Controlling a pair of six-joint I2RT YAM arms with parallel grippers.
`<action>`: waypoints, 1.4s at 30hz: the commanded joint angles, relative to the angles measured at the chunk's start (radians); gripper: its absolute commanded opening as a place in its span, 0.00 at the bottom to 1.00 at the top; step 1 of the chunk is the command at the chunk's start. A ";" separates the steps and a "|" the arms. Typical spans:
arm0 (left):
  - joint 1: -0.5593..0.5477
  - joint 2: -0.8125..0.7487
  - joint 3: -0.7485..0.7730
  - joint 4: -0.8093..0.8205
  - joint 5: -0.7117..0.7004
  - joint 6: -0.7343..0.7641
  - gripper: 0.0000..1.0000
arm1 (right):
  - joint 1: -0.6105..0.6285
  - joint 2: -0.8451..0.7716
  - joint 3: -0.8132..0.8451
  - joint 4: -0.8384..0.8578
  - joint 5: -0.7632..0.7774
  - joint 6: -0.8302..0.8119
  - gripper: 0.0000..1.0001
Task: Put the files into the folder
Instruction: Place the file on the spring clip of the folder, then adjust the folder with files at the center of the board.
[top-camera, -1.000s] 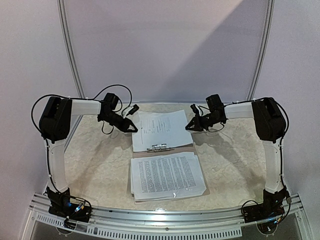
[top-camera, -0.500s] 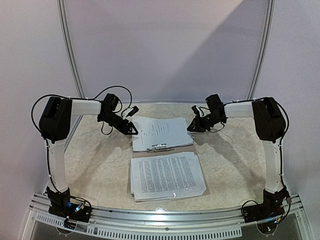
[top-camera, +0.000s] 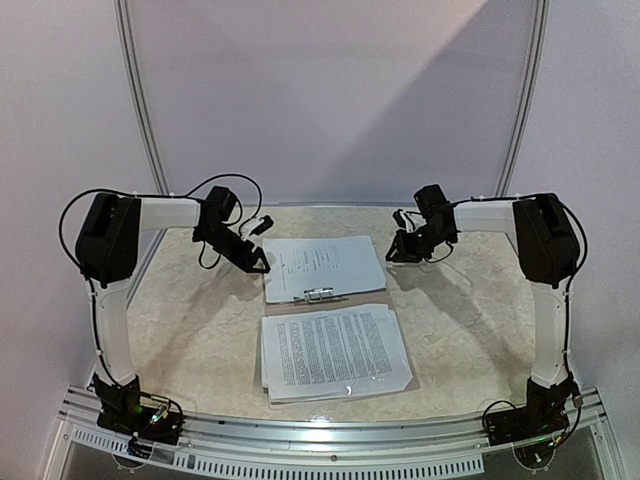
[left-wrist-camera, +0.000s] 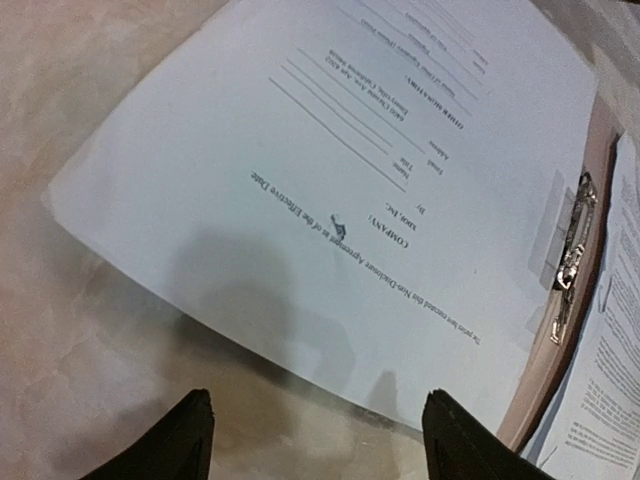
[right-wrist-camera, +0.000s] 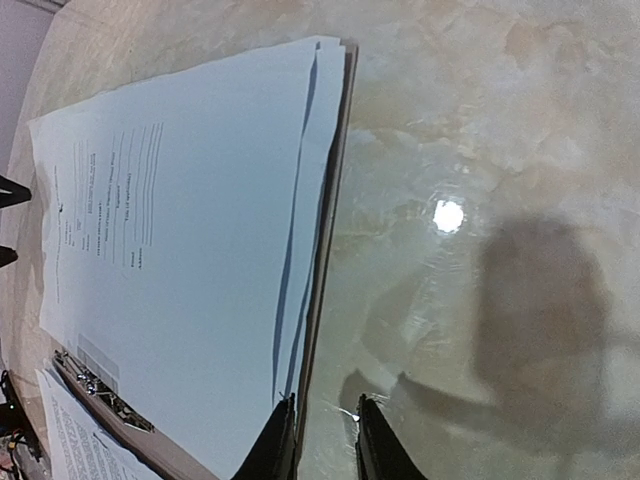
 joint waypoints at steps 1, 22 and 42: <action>0.003 -0.088 -0.013 0.004 -0.059 0.008 0.71 | 0.007 -0.065 -0.043 0.005 0.139 0.020 0.20; -0.073 -0.250 -0.281 -0.026 -0.136 0.154 0.45 | 0.105 -0.272 -0.326 -0.001 0.250 0.042 0.22; -0.217 -0.164 -0.487 0.106 -0.117 0.187 0.40 | 0.141 -0.310 -0.593 0.201 -0.010 0.162 0.17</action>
